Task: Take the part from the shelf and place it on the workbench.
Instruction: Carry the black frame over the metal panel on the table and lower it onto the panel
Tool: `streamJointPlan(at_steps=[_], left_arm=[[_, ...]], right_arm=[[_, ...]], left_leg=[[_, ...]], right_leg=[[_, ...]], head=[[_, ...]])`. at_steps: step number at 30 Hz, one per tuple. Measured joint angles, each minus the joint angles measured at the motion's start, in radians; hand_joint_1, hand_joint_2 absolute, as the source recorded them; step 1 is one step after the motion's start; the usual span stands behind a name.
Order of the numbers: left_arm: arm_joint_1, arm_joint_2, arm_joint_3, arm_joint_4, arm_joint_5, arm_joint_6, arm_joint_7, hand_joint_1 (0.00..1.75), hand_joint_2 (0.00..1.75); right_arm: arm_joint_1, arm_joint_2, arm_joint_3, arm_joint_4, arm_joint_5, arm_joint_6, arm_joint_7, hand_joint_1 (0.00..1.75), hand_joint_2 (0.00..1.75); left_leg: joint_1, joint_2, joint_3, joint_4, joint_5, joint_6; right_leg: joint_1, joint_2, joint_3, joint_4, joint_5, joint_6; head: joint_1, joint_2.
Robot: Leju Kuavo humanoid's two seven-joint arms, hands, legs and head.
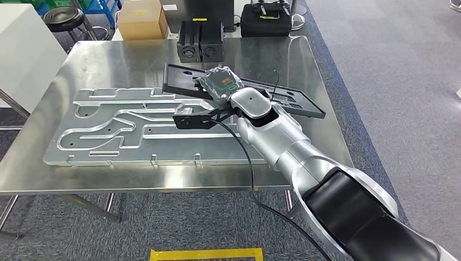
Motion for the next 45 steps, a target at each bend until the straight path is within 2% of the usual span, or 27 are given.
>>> streamJointPlan(at_steps=[1,2,3,5,7,8,11,12,14,16,17,18,19,21,23,25,27,28,30,32,33,34,36,38,42,43,45], left_arm=[[0.0,-0.001,-0.002,0.0,0.0,-0.001,0.0,0.0,1.75],[0.0,-0.001,-0.003,0.0,0.0,-0.001,0.0,0.0,1.75],[0.001,-0.001,-0.003,0.0,0.0,-0.003,0.0,0.0,1.75],[0.0,-0.001,-0.005,0.0,0.0,-0.008,-0.002,0.0,1.75],[-0.002,-0.001,-0.008,0.0,0.0,-0.014,-0.005,0.0,1.75],[-0.003,-0.002,-0.009,0.0,0.0,-0.016,-0.008,0.0,1.75],[-0.004,-0.004,-0.012,-0.001,0.0,-0.022,-0.02,0.0,1.75],[-0.004,-0.006,-0.012,-0.001,0.0,-0.024,-0.024,0.0,1.75],[-0.005,-0.009,-0.013,-0.002,0.0,-0.029,-0.03,0.0,1.75],[-0.004,-0.009,-0.014,-0.002,0.0,-0.032,-0.034,0.0,1.75],[-0.003,-0.009,-0.014,-0.002,0.0,-0.033,-0.034,0.0,1.75],[-0.002,-0.009,-0.015,-0.002,0.0,-0.033,-0.035,0.0,1.75],[-0.001,-0.01,-0.016,-0.002,0.0,-0.034,-0.035,0.0,1.75],[-0.001,-0.012,-0.017,-0.003,0.0,-0.034,-0.036,0.0,1.75],[-0.002,-0.015,-0.017,-0.005,0.0,-0.034,-0.038,0.0,1.75],[-0.002,-0.017,-0.017,-0.006,0.0,-0.034,-0.039,0.0,1.75],[-0.002,-0.017,-0.017,-0.006,0.0,-0.035,-0.042,0.0,1.75],[-0.002,-0.017,-0.018,-0.006,0.0,-0.035,-0.044,0.0,1.75],[0.0,-0.017,-0.018,-0.006,0.0,-0.036,-0.047,0.0,1.75],[0.002,-0.017,-0.018,-0.007,0.0,-0.037,-0.047,0.0,0.87],[0.003,-0.017,-0.018,-0.007,0.0,-0.036,-0.047,0.0,0.44],[0.003,-0.017,-0.018,-0.007,0.0,-0.035,-0.047,0.0,0.0],[0.003,-0.015,-0.018,-0.007,0.0,-0.034,-0.047,0.0,0.0],[0.002,-0.015,-0.018,-0.007,0.0,-0.034,-0.047,0.0,0.0],[0.002,-0.015,-0.02,-0.007,0.0,-0.032,-0.048,0.0,0.0],[0.002,-0.015,-0.02,-0.007,0.0,-0.032,-0.049,0.0,0.0],[0.002,-0.015,-0.02,-0.007,0.0,-0.031,-0.051,0.0,0.0]], right_arm=[[0.001,0.003,0.003,0.013,0.007,0.012,0.007,1.75,1.75],[0.004,0.005,0.007,0.025,0.015,0.026,0.014,1.75,1.75],[0.007,0.009,0.011,0.036,0.022,0.041,0.022,1.75,1.75],[0.013,0.021,0.017,0.054,0.04,0.072,0.038,1.75,1.75],[0.019,0.039,0.022,0.07,0.058,0.105,0.057,1.75,1.75],[0.024,0.048,0.025,0.078,0.066,0.122,0.064,1.75,1.75],[0.056,0.07,0.035,0.101,0.084,0.158,0.08,1.75,1.75],[0.067,0.075,0.039,0.108,0.089,0.166,0.083,1.75,1.75],[0.088,0.08,0.045,0.121,0.098,0.182,0.085,1.75,1.75],[0.114,0.082,0.05,0.134,0.105,0.196,0.082,1.75,1.75],[0.126,0.082,0.054,0.14,0.109,0.201,0.08,1.75,1.75],[0.136,0.083,0.058,0.144,0.113,0.204,0.078,1.75,1.75],[0.142,0.083,0.062,0.148,0.116,0.206,0.077,1.75,1.75],[0.144,0.084,0.067,0.151,0.121,0.206,0.074,1.75,1.75],[0.145,0.087,0.07,0.152,0.125,0.205,0.07,1.75,1.75],[0.146,0.089,0.074,0.154,0.128,0.205,0.067,0.87,0.87],[0.148,0.09,0.078,0.155,0.132,0.206,0.065,0.0,0.0],[0.15,0.091,0.08,0.156,0.135,0.206,0.062,0.0,0.0],[0.159,0.092,0.087,0.159,0.14,0.205,0.053,0.0,0.0],[0.172,0.092,0.093,0.162,0.145,0.199,0.044,0.0,0.0],[0.177,0.092,0.095,0.163,0.147,0.194,0.039,0.0,0.0],[0.179,0.092,0.095,0.164,0.147,0.188,0.035,0.0,0.0],[0.18,0.092,0.095,0.164,0.143,0.164,0.024,0.0,0.0],[0.181,0.091,0.095,0.164,0.13,0.116,0.006,0.0,0.0],[0.177,0.091,0.078,0.152,0.068,-0.035,-0.08,0.0,0.0],[0.175,0.09,0.067,0.144,0.044,-0.071,-0.11,0.0,0.0],[0.171,0.089,0.037,0.122,-0.009,-0.131,-0.169,0.0,0.0]], left_leg=[[0.001,0.001,-0.032,0.064,-0.022,-0.003],[0.001,0.002,-0.051,0.099,-0.027,-0.005],[0.002,0.003,-0.052,0.097,-0.013,-0.006],[0.003,0.004,0.0,-0.019,0.055,-0.006],[0.001,0.004,0.056,-0.134,0.095,0.001],[-0.001,0.004,0.068,-0.158,0.098,0.006],[0.0,0.003,0.07,-0.164,0.1,0.025],[0.001,0.003,0.07,-0.166,0.103,0.031],[0.004,0.004,0.071,-0.17,0.107,0.041],[0.003,0.004,0.07,-0.17,0.107,0.044],[0.002,0.004,0.07,-0.17,0.107,0.045],[0.002,0.004,0.07,-0.17,0.107,0.045],[0.001,0.004,0.071,-0.169,0.107,0.044],[-0.001,0.004,0.074,-0.17,0.105,0.042],[-0.003,0.004,0.076,-0.171,0.105,0.035],[-0.004,0.004,0.078,-0.176,0.107,0.024],[-0.004,0.004,0.077,-0.169,0.099,0.015],[-0.004,0.005,0.067,-0.143,0.08,0.012],[-0.002,0.006,0.019,-0.032,0.017,0.006],[0.0,0.006,-0.033,0.086,-0.029,0.001],[0.0,0.006,-0.04,0.103,-0.027,0.0],[0.001,0.006,-0.026,0.077,-0.005,-0.001],[0.004,0.006,0.042,-0.057,0.057,-0.002],[0.004,0.005,0.088,-0.152,0.085,0.007],[0.001,0.005,0.087,-0.165,0.094,0.035],[0.002,0.005,0.085,-0.166,0.097,0.041],[0.002,0.006,0.081,-0.167,0.101,0.049]], right_leg=[[0.001,0.0,0.0,0.001,-0.001,-0.001],[0.003,0.0,0.0,0.002,-0.002,-0.002],[0.003,0.001,0.0,0.004,-0.003,-0.001],[0.002,0.004,0.0,0.012,-0.008,0.003],[0.005,0.009,-0.004,0.023,-0.013,0.011],[0.006,0.01,-0.007,0.026,-0.014,0.014],[0.007,0.012,-0.008,0.028,-0.015,0.027],[0.006,0.011,-0.013,0.04,-0.026,0.032],[0.003,0.009,-0.049,0.123,-0.078,0.043],[0.0,0.007,-0.11,0.257,-0.138,0.051],[-0.001,0.006,-0.13,0.3,-0.149,0.052],[-0.002,0.005,-0.133,0.306,-0.141,0.051],[-0.002,0.005,-0.116,0.272,-0.116,0.048],[0.002,0.005,-0.041,0.128,-0.055,0.037],[0.008,0.003,0.009,0.03,-0.027,0.027],[0.011,0.003,0.014,0.015,-0.024,0.022],[0.004,0.001,0.022,0.002,-0.017,0.013],[0.0,0.0,0.026,-0.005,-0.012,0.008],[-0.002,-0.003,0.028,-0.012,-0.008,0.003],[-0.001,-0.003,0.026,-0.009,-0.008,0.002],[0.0,-0.002,0.026,-0.007,-0.008,0.003],[-0.001,-0.002,0.026,-0.005,-0.009,0.004],[-0.002,0.001,0.025,0.005,-0.013,0.011],[0.002,0.005,0.019,0.015,-0.017,0.021],[0.003,0.009,0.007,0.027,-0.02,0.042],[0.001,0.008,-0.004,0.051,-0.038,0.047],[-0.002,0.005,-0.052,0.161,-0.103,0.056]], head=[[0.0,0.0],[0.0,0.0],[0.0,0.0],[0.0,0.0],[0.0,0.0],[0.0,0.0],[0.0,0.0],[0.0,0.0],[0.0,0.0],[0.0,0.0],[0.0,0.0],[0.0,0.0],[0.0,0.0],[0.0,0.0],[0.0,0.0],[0.0,0.0],[0.0,0.0],[0.0,0.0],[0.0,0.0],[0.0,0.0],[0.0,0.0],[0.0,0.0],[0.0,0.0],[0.0,0.0],[0.0,0.0],[0.0,0.0],[0.0,0.0]])
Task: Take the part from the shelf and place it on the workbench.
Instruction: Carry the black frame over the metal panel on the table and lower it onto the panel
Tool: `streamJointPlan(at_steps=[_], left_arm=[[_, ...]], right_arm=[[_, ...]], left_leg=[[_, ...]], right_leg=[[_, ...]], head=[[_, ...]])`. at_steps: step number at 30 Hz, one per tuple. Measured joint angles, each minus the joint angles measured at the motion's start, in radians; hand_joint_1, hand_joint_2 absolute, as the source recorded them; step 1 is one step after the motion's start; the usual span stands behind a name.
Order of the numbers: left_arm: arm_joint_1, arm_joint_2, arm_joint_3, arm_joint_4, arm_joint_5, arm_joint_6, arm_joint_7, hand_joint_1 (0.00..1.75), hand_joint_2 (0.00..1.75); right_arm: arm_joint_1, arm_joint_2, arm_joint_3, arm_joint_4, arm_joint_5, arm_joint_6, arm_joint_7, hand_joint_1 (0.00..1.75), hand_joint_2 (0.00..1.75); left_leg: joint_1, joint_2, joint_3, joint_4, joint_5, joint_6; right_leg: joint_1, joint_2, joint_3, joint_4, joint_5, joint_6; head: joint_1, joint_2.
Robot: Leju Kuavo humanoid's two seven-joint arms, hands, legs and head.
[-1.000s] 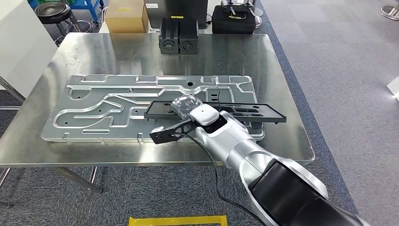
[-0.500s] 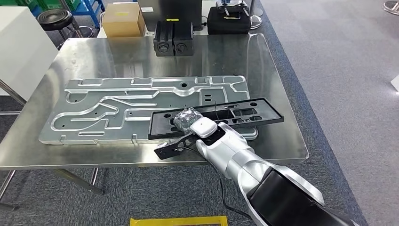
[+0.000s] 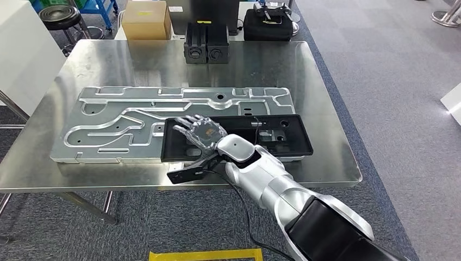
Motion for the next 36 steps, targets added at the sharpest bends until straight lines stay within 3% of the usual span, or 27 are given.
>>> streamJointPlan(at_steps=[2,3,4,5,7,9,10,13,14,17,18,19,20,22,24,28,30,32,33,34,35,36], left_arm=[[0.001,0.001,-0.001,0.0,0.0,0.0,-0.001,0.0,0.0],[0.001,0.001,-0.002,0.0,0.0,0.0,-0.001,0.0,0.0],[0.002,0.001,-0.004,0.0,0.0,0.0,-0.002,0.0,0.0],[0.002,0.001,-0.005,0.0,0.0,0.0,-0.003,0.0,0.0],[0.002,-0.002,-0.007,-0.001,0.0,-0.001,-0.007,0.0,0.0],[0.001,-0.004,-0.008,-0.004,0.0,-0.002,-0.013,0.0,0.0],[0.001,-0.004,-0.008,-0.005,0.0,-0.002,-0.015,0.0,0.0],[0.004,-0.001,-0.008,-0.005,0.0,-0.002,-0.019,0.0,0.0],[0.005,0.0,-0.008,-0.005,0.0,-0.002,-0.02,0.0,0.0],[0.007,0.001,-0.008,-0.005,0.0,-0.002,-0.021,0.0,0.0],[0.008,0.001,-0.008,-0.005,0.0,-0.002,-0.021,0.0,0.0],[0.009,0.002,-0.008,-0.005,0.0,-0.002,-0.021,0.0,0.0],[0.01,0.003,-0.006,-0.005,0.0,-0.002,-0.022,0.0,0.0],[0.01,0.006,0.0,-0.005,0.0,-0.002,-0.027,0.0,0.0],[0.011,0.006,0.008,-0.006,0.0,-0.003,-0.034,0.0,0.0],[0.019,0.006,0.025,-0.006,0.0,-0.005,-0.045,0.0,0.0],[0.022,0.006,0.044,-0.006,0.0,-0.008,-0.058,0.0,0.0],[0.032,0.006,0.064,-0.006,0.0,-0.011,-0.069,0.0,0.0],[0.037,0.006,0.073,-0.006,0.0,-0.012,-0.073,0.0,0.0],[0.042,0.006,0.08,-0.006,0.0,-0.013,-0.076,0.0,0.0],[0.046,0.006,0.088,-0.006,0.0,-0.015,-0.079,0.0,0.0],[0.047,0.005,0.097,-0.006,0.0,-0.016,-0.082,0.0,0.0]], right_arm=[[-0.001,-0.003,-0.033,-0.021,-0.038,-0.027,-0.038,0.0,0.0],[-0.001,-0.005,-0.049,-0.03,-0.048,-0.032,-0.047,0.0,0.0],[0.0,-0.007,-0.061,-0.039,-0.053,-0.038,-0.053,0.0,0.0],[0.0,-0.01,-0.072,-0.05,-0.057,-0.051,-0.06,0.0,0.0],[0.0,-0.016,-0.092,-0.082,-0.071,-0.089,-0.079,0.0,0.0],[0.004,-0.031,-0.111,-0.128,-0.089,-0.118,-0.097,0.0,0.0],[0.009,-0.045,-0.119,-0.157,-0.098,-0.126,-0.104,0.0,0.0],[0.03,-0.088,-0.137,-0.235,-0.116,-0.133,-0.116,0.0,0.0],[0.035,-0.098,-0.141,-0.255,-0.118,-0.133,-0.118,0.0,0.0],[0.055,-0.122,-0.146,-0.299,-0.121,-0.135,-0.124,0.0,0.0],[0.063,-0.128,-0.147,-0.307,-0.122,-0.138,-0.124,0.0,0.0],[0.071,-0.134,-0.148,-0.314,-0.123,-0.143,-0.124,0.0,0.0],[0.078,-0.141,-0.151,-0.325,-0.128,-0.151,-0.124,0.0,0.0],[0.096,-0.165,-0.164,-0.367,-0.151,-0.182,-0.129,0.0,0.0],[0.122,-0.198,-0.191,-0.428,-0.184,-0.218,-0.138,0.0,0.0],[0.221,-0.272,-0.27,-0.605,-0.244,-0.315,-0.177,0.0,0.0],[0.343,-0.32,-0.358,-0.809,-0.29,-0.4,-0.224,0.0,0.0],[0.475,-0.358,-0.467,-1.016,-0.335,-0.441,-0.267,0.0,0.0],[0.531,-0.372,-0.521,-1.102,-0.353,-0.441,-0.282,0.0,0.0],[0.579,-0.385,-0.569,-1.175,-0.369,-0.438,-0.293,0.0,0.0],[0.622,-0.397,-0.611,-1.239,-0.384,-0.437,-0.303,0.0,0.0],[0.663,-0.408,-0.653,-1.3,-0.403,-0.437,-0.316,0.0,0.0]], left_leg=[[-0.003,0.0,-0.005,0.0,0.002,0.003],[-0.006,-0.001,-0.006,0.0,0.002,0.004],[-0.009,-0.002,-0.006,0.001,0.003,0.005],[-0.012,-0.003,-0.006,0.001,0.003,0.005],[-0.018,-0.003,-0.006,0.0,0.004,0.004],[-0.017,-0.001,-0.008,-0.002,0.005,-0.002],[-0.017,-0.001,-0.008,-0.004,0.006,-0.006],[-0.018,0.0,-0.013,0.011,-0.008,-0.017],[-0.018,0.0,-0.027,0.047,-0.031,-0.021],[-0.01,0.0,-0.113,0.235,-0.119,-0.035],[-0.006,0.001,-0.133,0.274,-0.126,-0.04],[-0.003,0.001,-0.135,0.275,-0.115,-0.045],[0.0,0.001,-0.116,0.234,-0.084,-0.049],[0.005,0.001,-0.05,0.097,-0.022,-0.054],[0.006,-0.001,-0.015,0.023,-0.005,-0.043],[0.004,-0.003,-0.014,0.019,-0.007,-0.01],[0.005,-0.01,-0.012,0.016,-0.006,0.003],[0.002,-0.018,-0.012,0.016,-0.008,0.008],[0.0,-0.02,-0.012,0.016,-0.009,0.01],[-0.003,-0.02,-0.012,0.016,-0.01,0.011],[-0.006,-0.02,-0.011,0.016,-0.011,0.012],[-0.009,-0.02,-0.009,0.016,-0.013,0.012]], right_leg=[[-0.001,-0.001,-0.058,0.128,-0.054,0.002],[0.0,-0.001,-0.069,0.153,-0.055,0.0],[0.002,-0.001,-0.06,0.136,-0.038,-0.006],[0.005,-0.001,-0.033,0.083,-0.006,-0.015],[0.017,-0.003,0.039,-0.063,0.053,-0.043],[0.027,-0.007,0.073,-0.138,0.073,-0.062],[0.03,-0.009,0.074,-0.144,0.073,-0.064],[0.02,-0.013,0.086,-0.17,0.085,-0.062],[0.015,-0.014,0.091,-0.179,0.089,-0.061],[0.012,-0.014,0.093,-0.182,0.091,-0.06],[0.011,-0.014,0.093,-0.18,0.09,-0.059],[0.01,-0.013,0.092,-0.177,0.088,-0.056],[0.007,-0.012,0.092,-0.171,0.084,-0.052],[0.004,-0.012,0.087,-0.152,0.072,-0.038],[0.007,-0.012,0.079,-0.136,0.063,-0.026],[0.004,-0.011,0.073,-0.118,0.047,-0.01],[0.0,-0.008,0.037,-0.033,-0.007,0.002],[-0.001,-0.007,-0.03,0.099,-0.069,0.008],[-0.001,-0.007,-0.055,0.142,-0.08,0.008],[0.0,-0.006,-0.064,0.15,-0.071,0.005],[0.002,-0.006,-0.053,0.118,-0.045,-0.001],[0.006,-0.006,-0.022,0.051,-0.008,-0.01]], head=[[0.0,0.0],[0.0,0.0],[0.0,0.0],[0.0,0.0],[0.0,0.0],[0.0,0.0],[0.0,0.0],[-0.001,0.0],[-0.001,0.0],[-0.001,0.0],[0.0,0.0],[-0.001,0.0],[-0.001,0.0],[-0.001,0.0],[0.0,0.0],[0.0,0.0],[0.0,0.0],[0.0,0.0],[0.0,0.0],[0.0,0.0],[0.0,0.0],[0.0,0.0]])
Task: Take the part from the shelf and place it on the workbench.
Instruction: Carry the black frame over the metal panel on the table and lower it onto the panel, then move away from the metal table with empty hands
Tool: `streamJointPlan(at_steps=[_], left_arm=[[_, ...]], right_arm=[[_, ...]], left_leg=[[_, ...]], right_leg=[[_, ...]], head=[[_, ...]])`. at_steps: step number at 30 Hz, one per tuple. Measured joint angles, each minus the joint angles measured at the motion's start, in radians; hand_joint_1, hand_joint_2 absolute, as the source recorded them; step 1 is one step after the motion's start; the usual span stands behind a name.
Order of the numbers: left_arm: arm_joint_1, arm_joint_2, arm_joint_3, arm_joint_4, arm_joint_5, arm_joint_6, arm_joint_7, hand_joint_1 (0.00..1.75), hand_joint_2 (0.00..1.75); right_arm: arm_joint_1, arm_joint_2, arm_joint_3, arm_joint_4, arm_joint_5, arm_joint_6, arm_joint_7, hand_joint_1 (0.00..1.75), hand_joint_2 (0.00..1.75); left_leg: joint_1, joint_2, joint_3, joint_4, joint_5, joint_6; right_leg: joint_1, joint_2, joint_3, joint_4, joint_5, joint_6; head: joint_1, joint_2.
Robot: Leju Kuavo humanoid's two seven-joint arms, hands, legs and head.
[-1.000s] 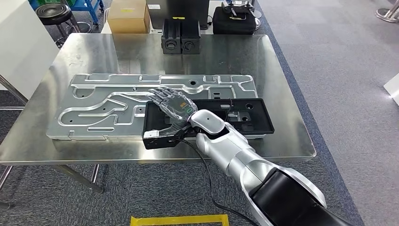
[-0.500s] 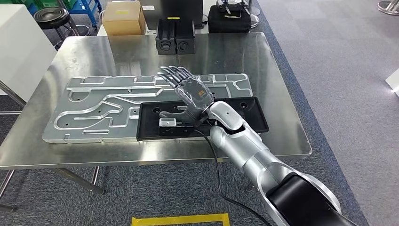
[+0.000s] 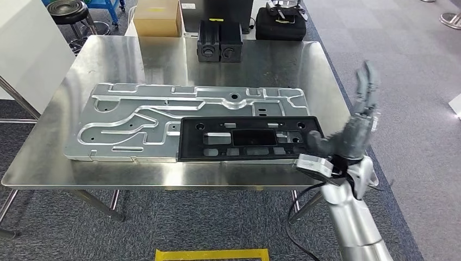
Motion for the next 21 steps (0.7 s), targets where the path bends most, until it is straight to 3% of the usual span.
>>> streamJointPlan(at_steps=[2,3,5,7,9,11,13,14,17,18,21], left_arm=[[-0.001,-0.004,0.017,0.0,0.0,-0.004,-0.007,0.0,0.0],[0.001,-0.006,0.026,0.0,0.0,-0.006,-0.009,0.0,0.0],[0.007,-0.008,0.037,0.0,0.0,-0.008,-0.008,0.0,0.0],[0.012,-0.008,0.046,0.0,0.0,-0.008,-0.005,0.0,0.0],[0.012,-0.007,0.057,0.0,0.0,-0.008,-0.006,0.0,0.0],[0.009,-0.007,0.065,0.0,0.0,-0.008,-0.007,0.0,0.0],[0.009,-0.007,0.072,0.0,0.0,-0.008,-0.008,0.0,0.0],[0.009,-0.007,0.076,0.0,0.0,-0.007,-0.008,0.0,0.0],[0.003,-0.006,0.083,0.0,0.0,-0.005,-0.008,0.0,0.0],[0.001,-0.006,0.084,0.0,0.0,-0.004,-0.007,0.0,0.0],[0.0,-0.006,0.085,0.0,0.0,-0.001,-0.005,0.0,0.0]], right_arm=[[0.104,-0.015,-0.09,-0.108,-0.056,0.011,-0.039,0.0,0.0],[0.166,-0.019,-0.148,-0.159,-0.096,0.026,-0.065,0.0,0.0],[0.281,-0.022,-0.274,-0.237,-0.182,0.071,-0.111,0.0,0.0],[0.374,-0.021,-0.386,-0.289,-0.247,0.112,-0.129,0.0,0.0],[0.444,-0.015,-0.473,-0.325,-0.281,0.131,-0.132,0.0,0.0],[0.499,-0.008,-0.535,-0.344,-0.296,0.131,-0.132,0.0,0.0],[0.541,0.0,-0.582,-0.353,-0.301,0.127,-0.132,0.0,0.0],[0.553,0.004,-0.601,-0.355,-0.302,0.126,-0.132,0.0,0.0],[0.581,0.016,-0.652,-0.358,-0.296,0.142,-0.132,0.0,0.0],[0.586,0.021,-0.668,-0.359,-0.29,0.161,-0.132,0.0,0.0],[0.589,0.046,-0.726,-0.367,-0.27,0.23,-0.132,0.0,0.0]], left_leg=[[-0.004,-0.001,0.005,-0.001,-0.003,-0.001],[-0.004,-0.002,0.007,-0.002,-0.004,-0.004],[-0.002,-0.006,0.01,-0.006,-0.003,-0.013],[-0.004,0.002,0.012,-0.001,-0.016,-0.022],[-0.006,0.014,-0.004,0.06,-0.073,-0.03],[-0.003,0.017,-0.042,0.181,-0.152,-0.036],[-0.001,0.018,-0.052,0.251,-0.185,-0.042],[0.0,0.018,-0.032,0.233,-0.175,-0.044],[-0.002,0.017,0.093,0.038,-0.114,-0.035],[-0.004,0.017,0.119,-0.006,-0.103,-0.029],[-0.01,0.018,0.121,-0.026,-0.083,-0.011]], right_leg=[[0.011,-0.004,0.066,-0.137,0.056,-0.02],[0.016,-0.007,0.087,-0.175,0.069,-0.028],[0.022,-0.01,0.096,-0.192,0.076,-0.034],[0.014,-0.012,0.104,-0.211,0.087,-0.037],[0.006,-0.013,0.109,-0.229,0.099,-0.039],[0.006,-0.013,0.102,-0.228,0.103,-0.041],[0.005,-0.013,0.089,-0.22,0.108,-0.039],[0.004,-0.012,0.08,-0.214,0.111,-0.037],[0.004,-0.008,0.059,-0.191,0.119,-0.027],[0.004,-0.008,0.056,-0.186,0.122,-0.022],[0.001,-0.004,0.053,-0.188,0.139,-0.003]], head=[[0.0,0.0],[0.0,0.0],[0.0,0.0],[0.0,0.0],[0.0,0.0],[0.0,0.0],[0.0,0.0],[0.0,0.0],[0.0,0.0],[0.0,0.0],[0.0,0.0]])
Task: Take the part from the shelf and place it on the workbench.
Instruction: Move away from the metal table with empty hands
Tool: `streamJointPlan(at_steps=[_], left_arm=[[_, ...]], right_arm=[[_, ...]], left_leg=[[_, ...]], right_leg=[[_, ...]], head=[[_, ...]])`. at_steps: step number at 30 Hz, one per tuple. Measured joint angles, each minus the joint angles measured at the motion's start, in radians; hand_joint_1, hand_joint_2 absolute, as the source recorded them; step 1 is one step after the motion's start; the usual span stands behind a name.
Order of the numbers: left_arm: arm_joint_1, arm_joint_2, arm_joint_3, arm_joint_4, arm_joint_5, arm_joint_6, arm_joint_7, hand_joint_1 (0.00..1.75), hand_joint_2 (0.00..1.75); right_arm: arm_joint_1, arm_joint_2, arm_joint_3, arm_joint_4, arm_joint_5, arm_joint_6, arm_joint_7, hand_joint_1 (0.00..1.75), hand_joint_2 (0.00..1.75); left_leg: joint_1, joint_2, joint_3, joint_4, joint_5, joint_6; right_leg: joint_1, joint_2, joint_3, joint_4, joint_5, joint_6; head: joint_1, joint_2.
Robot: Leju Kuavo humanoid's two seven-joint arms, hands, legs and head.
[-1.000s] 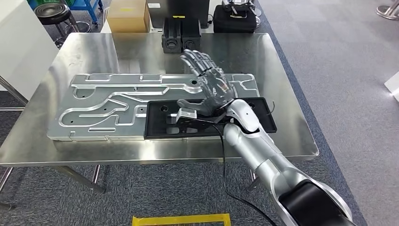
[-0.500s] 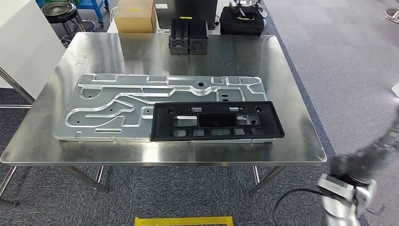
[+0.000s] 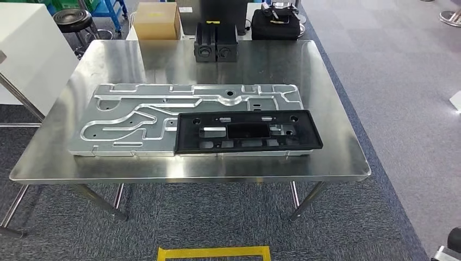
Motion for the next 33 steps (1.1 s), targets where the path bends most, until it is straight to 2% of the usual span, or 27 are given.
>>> streamJointPlan(at_steps=[1,2,3,5,6,7,8,9,10,12,13,14,16,17,18,19,21,22,23,24,25,27,28,29,31,32,33], left_arm=[[-0.001,-0.001,0.0,0.0,0.0,0.0,0.001,0.0,0.0],[-0.002,-0.002,0.0,0.0,0.0,0.0,0.001,0.0,0.0],[-0.002,-0.003,0.0,0.0,0.0,-0.001,0.002,0.0,0.0],[-0.003,-0.003,0.0,0.0,0.0,-0.002,0.004,0.0,0.0],[-0.003,-0.004,0.0,0.0,0.0,-0.003,0.007,0.0,0.0],[-0.003,-0.004,0.0,0.0,0.0,-0.003,0.01,0.0,0.0],[-0.003,-0.005,-0.001,0.0,0.0,-0.003,0.015,0.0,0.0],[-0.003,-0.006,-0.002,0.0,0.0,-0.003,0.019,0.0,0.0],[-0.004,-0.008,-0.004,0.0,0.0,-0.003,0.023,0.0,0.0],[-0.005,-0.01,-0.009,0.0,0.0,-0.003,0.03,0.0,0.0],[-0.006,-0.012,-0.013,0.0,0.0,-0.004,0.033,0.0,0.0],[-0.005,-0.013,-0.019,0.0,0.0,-0.004,0.035,0.0,0.0],[0.0,-0.013,-0.028,0.0,0.0,-0.004,0.037,0.0,0.0],[0.002,-0.013,-0.031,0.0,0.0,-0.004,0.037,0.0,0.0],[0.004,-0.013,-0.032,0.0,0.0,-0.004,0.037,0.0,0.0],[0.003,-0.013,-0.034,0.0,0.0,-0.004,0.037,0.0,0.0],[0.002,-0.013,-0.037,0.0,0.0,-0.003,0.038,0.0,0.0],[0.002,-0.013,-0.039,0.0,0.0,-0.003,0.038,0.0,0.0],[0.002,-0.013,-0.039,0.0,0.0,-0.003,0.038,0.0,0.0],[0.001,-0.012,-0.04,0.0,0.0,-0.003,0.038,0.0,0.0],[0.0,-0.012,-0.041,0.0,0.0,-0.003,0.038,0.0,0.0],[-0.005,-0.009,-0.043,0.0,0.0,-0.003,0.038,0.0,0.0],[-0.006,-0.007,-0.045,0.0,0.0,-0.003,0.037,0.0,0.0],[-0.008,-0.006,-0.046,0.0,0.0,-0.003,0.037,0.0,0.0],[-0.009,-0.007,-0.049,0.0,0.0,-0.004,0.039,0.0,0.0],[-0.009,-0.008,-0.05,0.0,0.0,-0.004,0.041,0.0,0.0],[-0.01,-0.009,-0.051,0.0,0.0,-0.005,0.044,0.0,0.0]], right_arm=[[0.003,0.009,-0.019,-0.001,0.002,0.012,0.0,0.0,0.0],[0.007,0.015,-0.036,-0.002,0.002,0.018,0.0,0.0,0.0],[0.01,0.021,-0.053,-0.001,0.001,0.027,0.0,0.0,0.0],[0.012,0.037,-0.084,0.009,0.013,0.065,0.002,0.0,0.0],[0.01,0.052,-0.103,0.023,0.034,0.102,0.003,0.0,0.0],[0.003,0.071,-0.126,0.045,0.066,0.148,0.004,0.0,0.0],[-0.007,0.093,-0.155,0.08,0.111,0.202,0.007,0.0,0.0],[-0.024,0.116,-0.19,0.133,0.166,0.246,0.011,0.0,0.0],[-0.044,0.134,-0.23,0.205,0.226,0.274,0.015,0.0,0.0],[-0.093,0.152,-0.325,0.42,0.355,0.261,0.04,0.0,0.0],[-0.115,0.151,-0.374,0.55,0.415,0.222,0.062,0.0,0.0],[-0.134,0.146,-0.422,0.684,0.47,0.177,0.087,0.0,0.0],[-0.158,0.136,-0.495,0.91,0.537,0.104,0.121,0.0,0.0],[-0.168,0.133,-0.518,0.995,0.552,0.084,0.127,0.0,0.0],[-0.177,0.131,-0.535,1.063,0.558,0.073,0.129,0.0,0.0],[-0.185,0.13,-0.548,1.123,0.561,0.066,0.129,0.0,0.0],[-0.198,0.127,-0.573,1.22,0.565,0.059,0.129,0.0,0.0],[-0.203,0.125,-0.583,1.26,0.565,0.058,0.129,0.0,0.0],[-0.209,0.123,-0.592,1.29,0.565,0.058,0.129,0.0,0.0],[-0.213,0.121,-0.6,1.316,0.565,0.057,0.129,0.0,0.0],[-0.218,0.118,-0.607,1.338,0.565,0.057,0.13,0.0,0.0],[-0.224,0.114,-0.616,1.371,0.565,0.057,0.13,0.0,0.0],[-0.227,0.112,-0.619,1.384,0.565,0.056,0.13,0.0,0.0],[-0.229,0.11,-0.622,1.394,0.566,0.056,0.131,0.0,0.0],[-0.233,0.106,-0.629,1.414,0.586,0.059,0.168,0.0,0.0],[-0.235,0.104,-0.632,1.427,0.604,0.063,0.209,0.0,0.0],[-0.235,0.102,-0.636,1.444,0.626,0.07,0.262,0.0,0.0]], left_leg=[[0.001,0.003,-0.006,-0.003,0.011,0.006],[0.004,0.005,-0.015,-0.007,0.023,0.012],[0.007,0.008,-0.026,-0.01,0.035,0.017],[0.007,0.011,-0.053,-0.01,0.056,0.02],[0.007,0.012,-0.066,-0.009,0.065,0.018],[0.007,0.013,-0.08,-0.008,0.075,0.016],[0.007,0.014,-0.092,-0.007,0.085,0.013],[0.008,0.015,-0.104,-0.006,0.093,0.01],[0.008,0.015,-0.113,-0.006,0.102,0.007],[0.008,0.013,-0.122,-0.006,0.117,-0.003],[0.01,0.011,-0.123,-0.008,0.124,-0.009],[0.011,0.01,-0.123,-0.01,0.132,-0.016],[0.014,0.007,-0.126,-0.012,0.139,-0.03],[0.014,0.007,-0.133,0.0,0.123,-0.035],[0.013,0.006,-0.145,0.03,0.088,-0.038],[0.013,0.006,-0.162,0.082,0.037,-0.038],[0.012,0.007,-0.193,0.214,-0.052,-0.039],[0.012,0.007,-0.196,0.261,-0.067,-0.039],[0.011,0.007,-0.183,0.276,-0.058,-0.038],[0.01,0.007,-0.153,0.254,-0.033,-0.034],[0.008,0.007,-0.104,0.197,-0.008,-0.027],[0.0,0.008,0.001,0.051,-0.001,-0.011],[-0.004,0.008,0.032,-0.001,-0.007,-0.005],[-0.006,0.009,0.043,-0.027,-0.014,-0.001],[-0.006,0.011,0.034,-0.038,0.004,0.009],[-0.004,0.012,0.027,-0.042,0.017,0.015],[-0.001,0.014,0.017,-0.047,0.031,0.021]], right_leg=[[-0.002,0.002,-0.004,0.004,-0.007,0.006],[-0.004,0.004,-0.012,0.021,-0.031,0.012],[-0.006,0.006,-0.024,0.057,-0.072,0.019],[-0.012,0.006,-0.053,0.175,-0.176,0.03],[-0.015,0.006,-0.062,0.232,-0.209,0.035],[-0.018,0.005,-0.059,0.267,-0.218,0.038],[-0.02,0.005,-0.038,0.268,-0.205,0.04],[-0.021,0.005,0.003,0.228,-0.178,0.039],[-0.022,0.005,0.06,0.159,-0.153,0.037],[-0.018,0.005,0.167,0.006,-0.143,0.026],[-0.013,0.005,0.194,-0.04,-0.15,0.019],[-0.009,0.004,0.203,-0.061,-0.155,0.013],[-0.006,0.002,0.193,-0.066,-0.139,-0.003],[-0.008,0.002,0.184,-0.068,-0.128,-0.012],[-0.009,0.002,0.173,-0.07,-0.116,-0.02],[-0.01,0.002,0.159,-0.07,-0.105,-0.027],[-0.004,0.003,0.128,-0.064,-0.084,-0.034],[0.0,0.003,0.111,-0.059,-0.075,-0.035],[0.003,0.002,0.094,-0.053,-0.066,-0.036],[0.006,0.002,0.077,-0.045,-0.059,-0.036],[0.009,0.002,0.06,-0.037,-0.052,-0.036],[0.013,0.002,0.036,-0.022,-0.039,-0.031],[0.013,0.001,0.03,-0.019,-0.032,-0.027],[0.011,0.0,0.027,-0.018,-0.024,-0.022],[0.006,0.0,0.025,-0.02,-0.012,-0.01],[0.005,0.002,0.021,-0.013,-0.024,-0.003],[0.002,0.003,0.013,0.008,-0.056,0.005]], head=[[0.0,0.0],[0.0,0.0],[0.0,0.0],[0.0,0.0],[0.0,0.0],[0.0,0.0],[0.0,0.0],[0.0,0.0],[0.0,0.0],[0.0,0.0],[0.0,0.0],[0.0,0.0],[0.0,0.0],[0.0,0.0],[0.0,0.0],[0.0,0.0],[0.0,0.0],[0.0,0.0],[0.0,0.0],[-0.001,0.0],[-0.001,0.0],[-0.001,0.0],[-0.001,0.0],[-0.001,0.0],[-0.001,0.0],[-0.001,0.0],[-0.001,0.0]])
